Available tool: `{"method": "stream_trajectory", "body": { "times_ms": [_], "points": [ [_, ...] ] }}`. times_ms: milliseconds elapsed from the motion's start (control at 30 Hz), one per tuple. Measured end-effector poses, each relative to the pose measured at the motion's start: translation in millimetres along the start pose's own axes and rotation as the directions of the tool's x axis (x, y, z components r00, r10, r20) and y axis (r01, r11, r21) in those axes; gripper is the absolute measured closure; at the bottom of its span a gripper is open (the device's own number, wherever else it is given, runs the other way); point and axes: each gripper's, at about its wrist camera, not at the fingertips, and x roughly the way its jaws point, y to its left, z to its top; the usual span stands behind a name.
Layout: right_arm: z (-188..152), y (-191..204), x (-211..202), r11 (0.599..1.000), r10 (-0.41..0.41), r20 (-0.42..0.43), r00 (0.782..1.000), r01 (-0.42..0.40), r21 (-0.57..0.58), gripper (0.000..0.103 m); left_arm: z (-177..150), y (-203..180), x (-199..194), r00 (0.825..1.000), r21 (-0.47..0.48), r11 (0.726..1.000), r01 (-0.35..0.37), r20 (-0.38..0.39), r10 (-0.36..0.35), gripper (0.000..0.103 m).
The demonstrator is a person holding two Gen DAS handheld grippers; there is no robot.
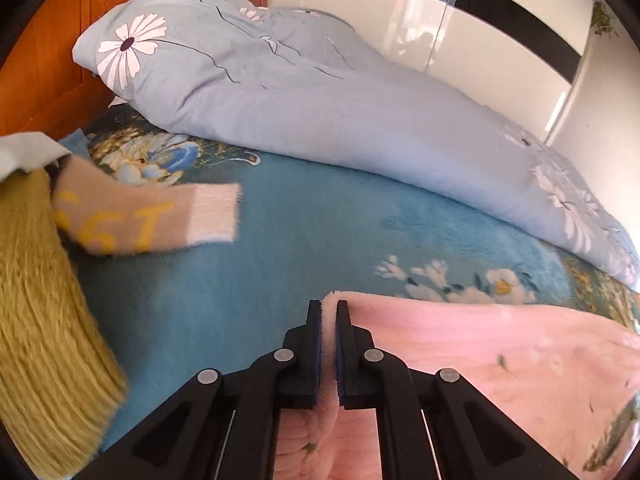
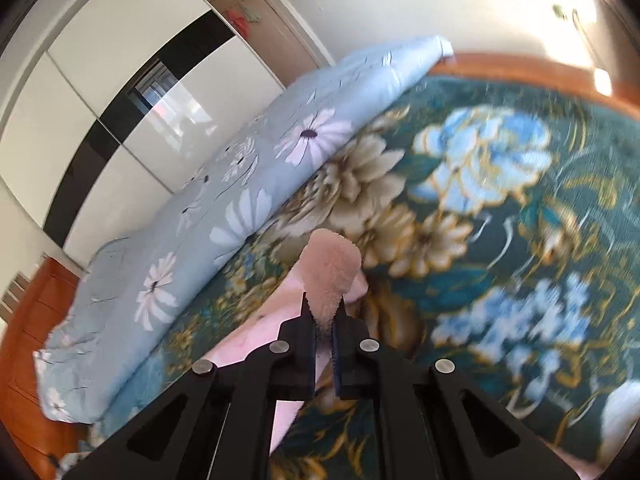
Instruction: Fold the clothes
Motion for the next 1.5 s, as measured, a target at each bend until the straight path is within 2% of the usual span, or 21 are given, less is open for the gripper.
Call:
{"method": "stream_trajectory", "body": {
  "times_ms": [67, 167, 233, 267, 300, 367, 500, 633, 800, 867, 967, 1067, 1100, 1167, 1200, 1333, 1367, 1400, 1433, 1467, 1500],
  "points": [
    [-6, -4, 15, 0.999, -0.051, -0.041, 0.998, 0.051, -0.008, 0.097, -2, -2, 23, 0.996, 0.006, 0.998, -0.057, -0.072, 0.058, 0.096],
    [-22, -11, 37, 0.996, -0.086, -0.104, 0.991, 0.085, -0.013, 0.096, -9, 1, 30, 0.992, -0.025, 1.0, -0.016, -0.126, 0.013, 0.091],
    [-26, -17, 37, 0.998, -0.054, -0.115, 0.992, 0.056, 0.014, 0.094, -10, 5, 22, 0.99, -0.051, 0.998, 0.032, -0.135, -0.039, 0.078],
    [-25, -18, 33, 0.999, -0.034, -0.114, 0.993, 0.037, 0.025, 0.093, -9, 7, 15, 0.988, -0.068, 0.996, 0.06, -0.136, -0.069, 0.065],
    [-24, -19, 28, 0.999, -0.015, -0.112, 0.994, 0.019, 0.034, 0.084, -9, 11, 4, 0.987, -0.091, 0.992, 0.091, -0.128, -0.102, 0.057],
    [-23, -13, 9, 1.0, 0.006, -0.097, 0.995, -0.005, 0.012, 0.064, -11, 21, -23, 0.982, -0.144, 0.978, 0.151, -0.093, -0.165, 0.052],
    [-34, 0, -47, 0.995, 0.055, -0.071, 0.996, -0.061, -0.079, 0.062, -34, 44, -90, 0.961, -0.227, 0.937, 0.267, -0.009, -0.276, 0.039],
    [-75, -11, -107, 0.986, 0.074, -0.092, 0.993, -0.086, -0.142, 0.052, -97, 67, -149, 0.945, -0.265, 0.909, 0.322, 0.034, -0.325, 0.034],
    [-137, -65, -164, 0.993, 0.013, -0.137, 0.99, -0.029, -0.115, 0.05, -194, 95, -181, 0.973, -0.293, 0.93, 0.224, 0.009, -0.232, 0.033],
    [-156, -91, -179, 0.999, 0.018, -0.147, 0.989, -0.025, -0.042, 0.05, -226, 103, -184, 0.971, -0.323, 0.92, 0.222, -0.009, -0.238, 0.033],
    [-182, -128, -199, 0.996, 0.041, -0.156, 0.987, -0.029, 0.079, 0.05, -257, 110, -177, 0.94, -0.399, 0.865, 0.305, -0.018, -0.34, 0.033],
    [-196, -149, -199, 0.975, 0.104, -0.152, 0.983, -0.071, 0.21, 0.05, -268, 113, -162, 0.885, -0.517, 0.756, 0.402, 0.006, -0.466, 0.032],
    [-200, -152, -197, 0.964, 0.137, -0.148, 0.979, -0.097, 0.247, 0.05, -267, 113, -158, 0.872, -0.538, 0.73, 0.422, 0.019, -0.49, 0.032],
    [-207, -151, -189, 0.941, 0.205, -0.144, 0.968, -0.154, 0.302, 0.05, -264, 110, -153, 0.857, -0.562, 0.697, 0.446, 0.044, -0.513, 0.032],
    [-210, -151, -185, 0.928, 0.234, -0.139, 0.962, -0.179, 0.327, 0.05, -262, 108, -151, 0.856, -0.561, 0.693, 0.453, 0.056, -0.514, 0.031],
    [-216, -148, -173, 0.89, 0.289, -0.096, 0.953, -0.231, 0.393, 0.05, -260, 104, -139, 0.864, -0.596, 0.675, 0.435, 0.064, -0.5, 0.034],
    [-217, -147, -170, 0.88, 0.302, -0.084, 0.95, -0.244, 0.409, 0.05, -261, 103, -139, 0.866, -0.606, 0.67, 0.429, 0.064, -0.496, 0.048],
    [-219, -146, -166, 0.868, 0.315, -0.073, 0.946, -0.256, 0.424, 0.052, -261, 104, -139, 0.868, -0.61, 0.669, 0.426, 0.064, -0.493, 0.076],
    [-220, -146, -164, 0.856, 0.33, -0.06, 0.942, -0.272, 0.44, 0.058, -261, 104, -139, 0.869, -0.613, 0.668, 0.422, 0.065, -0.49, 0.087],
    [-219, -146, -163, 0.843, 0.349, -0.047, 0.936, -0.292, 0.452, 0.083, -261, 104, -140, 0.871, -0.617, 0.667, 0.419, 0.065, -0.488, 0.093],
    [-216, -146, -164, 0.841, 0.35, -0.038, 0.936, -0.297, 0.453, 0.098, -260, 105, -144, 0.869, -0.611, 0.664, 0.43, 0.081, -0.488, 0.095]
  ]
}}
